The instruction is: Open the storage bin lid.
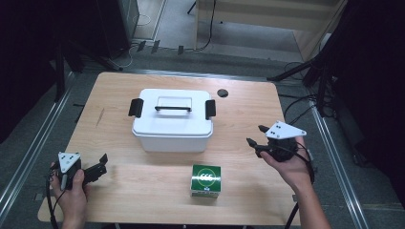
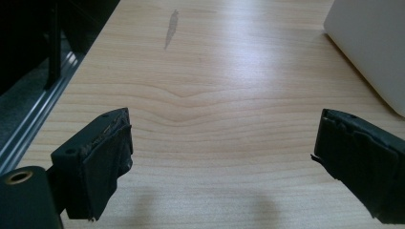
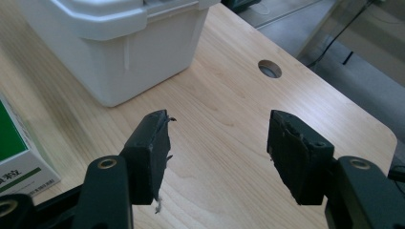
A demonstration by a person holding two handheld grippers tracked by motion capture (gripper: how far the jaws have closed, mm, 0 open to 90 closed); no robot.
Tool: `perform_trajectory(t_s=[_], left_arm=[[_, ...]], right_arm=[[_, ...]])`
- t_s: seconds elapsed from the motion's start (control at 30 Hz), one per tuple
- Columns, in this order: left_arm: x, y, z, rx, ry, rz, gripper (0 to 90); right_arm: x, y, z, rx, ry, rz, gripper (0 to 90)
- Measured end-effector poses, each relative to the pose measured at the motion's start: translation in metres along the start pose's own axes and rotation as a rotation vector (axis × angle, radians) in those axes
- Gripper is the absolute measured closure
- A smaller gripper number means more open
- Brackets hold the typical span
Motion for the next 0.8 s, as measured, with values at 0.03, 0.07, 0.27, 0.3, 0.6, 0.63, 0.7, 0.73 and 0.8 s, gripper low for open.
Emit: perform_trajectory(t_s=[0.03,0.07,0.27,0.3,0.6,0.63,0.7,0.73,0.8], left_arm=[[0.0,0.0,0.0,0.001,-0.005,0.005,6.3],[0.0,0.0,0.0,0.001,-0.005,0.005,6.3],[0.0,-0.002,0.002,0.036,-0.02,0.02,6.3],[0.0,-0.002,0.002,0.041,-0.02,0.02,6.2],[0.001,-0.003,0.002,0.05,-0.025,0.029,6.3],[0.001,-0.003,0.002,0.052,-0.026,0.029,6.3],[0.0,-0.005,0.002,0.062,-0.024,0.028,6.3],[0.0,-0.005,0.002,0.065,-0.022,0.03,6.3],[0.0,-0.005,0.002,0.065,-0.022,0.028,6.3]], right_arm=[[0.001,-0.002,0.004,-0.012,0.012,0.001,41.2],[0.001,-0.002,0.004,-0.012,0.012,0.001,41.2],[0.012,-0.008,0.024,-0.072,0.094,0.053,41.3],[0.013,-0.009,0.027,-0.087,0.108,0.064,41.3],[0.024,-0.013,0.05,-0.158,0.234,0.173,40.5],[0.025,-0.014,0.053,-0.166,0.241,0.179,40.4],[0.03,-0.017,0.062,-0.174,0.267,0.185,40.3],[0.031,-0.018,0.063,-0.174,0.272,0.192,40.2],[0.033,-0.019,0.065,-0.177,0.28,0.2,40.3]])
Point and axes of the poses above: each handheld gripper's, and its own axes: x roughly forward along the jaws, z roughly out of its top, y roughly to its left, the point moved 8 cm from there along x, roughly forward along the jaws, and after that the axes turned 2 degrees about -y, right-handed, at the moved point
